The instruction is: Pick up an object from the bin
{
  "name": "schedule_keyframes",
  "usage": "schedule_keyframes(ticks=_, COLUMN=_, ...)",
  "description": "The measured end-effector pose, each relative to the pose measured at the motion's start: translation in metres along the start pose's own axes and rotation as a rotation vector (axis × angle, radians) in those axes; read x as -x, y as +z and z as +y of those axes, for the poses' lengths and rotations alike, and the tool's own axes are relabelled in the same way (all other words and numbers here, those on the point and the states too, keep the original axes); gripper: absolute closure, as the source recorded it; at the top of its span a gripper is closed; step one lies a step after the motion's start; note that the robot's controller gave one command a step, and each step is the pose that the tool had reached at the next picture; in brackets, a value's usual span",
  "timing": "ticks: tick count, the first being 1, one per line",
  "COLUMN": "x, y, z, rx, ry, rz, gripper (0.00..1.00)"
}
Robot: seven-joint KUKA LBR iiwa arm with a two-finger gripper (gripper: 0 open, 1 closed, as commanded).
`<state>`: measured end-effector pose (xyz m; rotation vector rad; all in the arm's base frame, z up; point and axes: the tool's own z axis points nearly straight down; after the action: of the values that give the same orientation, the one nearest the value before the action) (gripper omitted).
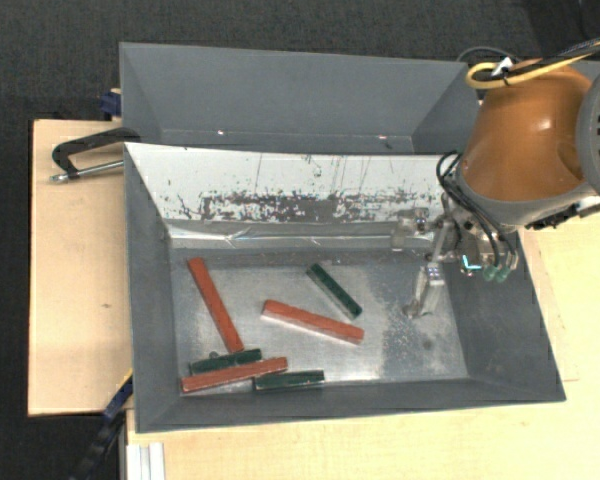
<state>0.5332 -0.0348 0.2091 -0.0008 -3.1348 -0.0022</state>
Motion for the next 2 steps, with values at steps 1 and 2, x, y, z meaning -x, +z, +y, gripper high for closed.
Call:
schedule_keyframes(ticks=1, x=0.001, y=-0.002, z=0.0, rx=0.0, ry=0.0, rz=-0.004, gripper=0.0)
schedule_keyframes(ticks=2, x=0.004, y=-0.02, z=0.002, rx=-0.001, ry=-0.047, rz=-0.005, gripper=0.0)
